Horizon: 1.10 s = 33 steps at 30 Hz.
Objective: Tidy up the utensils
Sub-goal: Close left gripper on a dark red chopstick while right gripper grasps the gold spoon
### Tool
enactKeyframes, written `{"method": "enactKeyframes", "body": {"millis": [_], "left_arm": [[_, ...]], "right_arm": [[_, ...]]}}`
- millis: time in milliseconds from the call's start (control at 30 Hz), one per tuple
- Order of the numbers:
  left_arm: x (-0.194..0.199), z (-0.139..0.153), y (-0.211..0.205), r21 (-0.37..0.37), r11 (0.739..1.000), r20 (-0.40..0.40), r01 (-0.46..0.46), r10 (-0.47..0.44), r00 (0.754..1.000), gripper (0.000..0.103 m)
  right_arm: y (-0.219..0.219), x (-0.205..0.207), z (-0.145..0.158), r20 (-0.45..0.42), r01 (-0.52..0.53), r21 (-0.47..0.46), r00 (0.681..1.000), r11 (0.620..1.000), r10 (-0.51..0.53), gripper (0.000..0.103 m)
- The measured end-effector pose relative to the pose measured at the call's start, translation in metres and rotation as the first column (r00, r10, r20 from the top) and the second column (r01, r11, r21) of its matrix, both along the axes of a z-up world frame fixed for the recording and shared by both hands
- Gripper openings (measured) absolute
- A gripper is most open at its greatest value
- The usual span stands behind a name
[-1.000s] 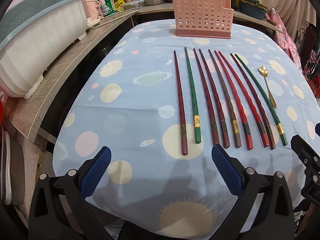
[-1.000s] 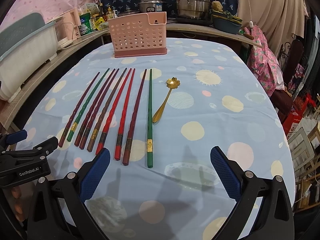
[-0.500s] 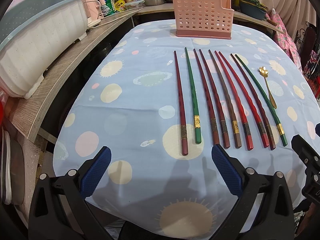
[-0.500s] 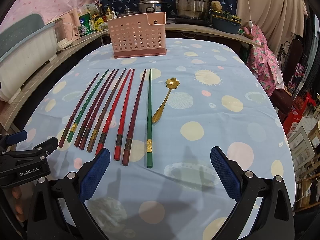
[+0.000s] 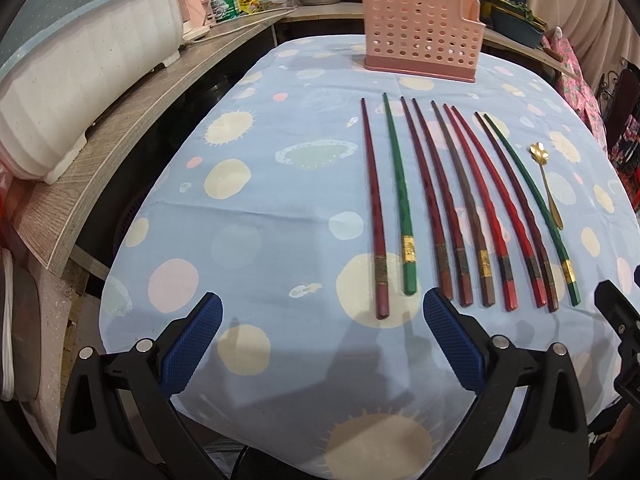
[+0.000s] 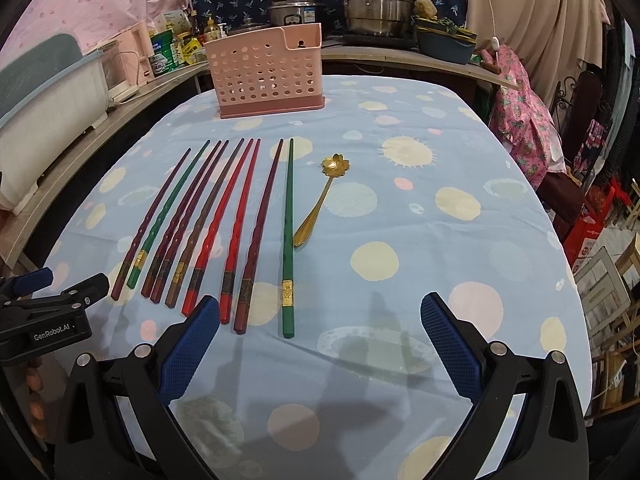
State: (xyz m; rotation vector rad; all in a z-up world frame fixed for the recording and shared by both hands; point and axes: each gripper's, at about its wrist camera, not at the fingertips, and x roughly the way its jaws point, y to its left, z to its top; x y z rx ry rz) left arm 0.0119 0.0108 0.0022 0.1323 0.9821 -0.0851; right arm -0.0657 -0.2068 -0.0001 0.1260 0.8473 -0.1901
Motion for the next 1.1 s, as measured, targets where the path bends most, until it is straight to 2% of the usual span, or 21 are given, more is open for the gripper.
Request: {"method": "enactKeyframes", "body": {"millis": [300, 533, 667, 800, 1100], "left_arm": [[0.025, -0.009, 0.006, -0.006, 0.999, 0.010, -0.032, 0.032, 0.999, 0.096], [0.034, -0.018, -0.001, 0.004, 1.000, -0.006, -0.010, 0.010, 1.000, 0.096], [0.038, -0.023, -0.004, 0.015, 1.000, -0.010, -0.003, 0.003, 1.000, 0.094], [0.040, -0.027, -0.002, 0.014, 1.000, -0.025, -0.005, 0.005, 1.000, 0.091], [0.039, -0.028, -0.003, 0.002, 1.000, -0.020, 0.008, -0.008, 1.000, 0.087]], "right_arm": [[-0.019, 0.015, 0.002, 0.023, 0.043, -0.010, 0.999, 0.999, -0.043, 0.096], [-0.029, 0.039, -0.005, 0.015, 0.049, -0.012, 0.999, 0.999, -0.049, 0.094], [-0.032, 0.054, -0.008, 0.015, 0.048, -0.009, 0.999, 0.999, -0.048, 0.084], [-0.035, 0.070, -0.015, -0.002, 0.047, 0.008, 0.999, 0.999, -0.047, 0.066], [-0.031, 0.099, -0.024, -0.029, 0.035, 0.025, 0.999, 0.999, -0.034, 0.054]]}}
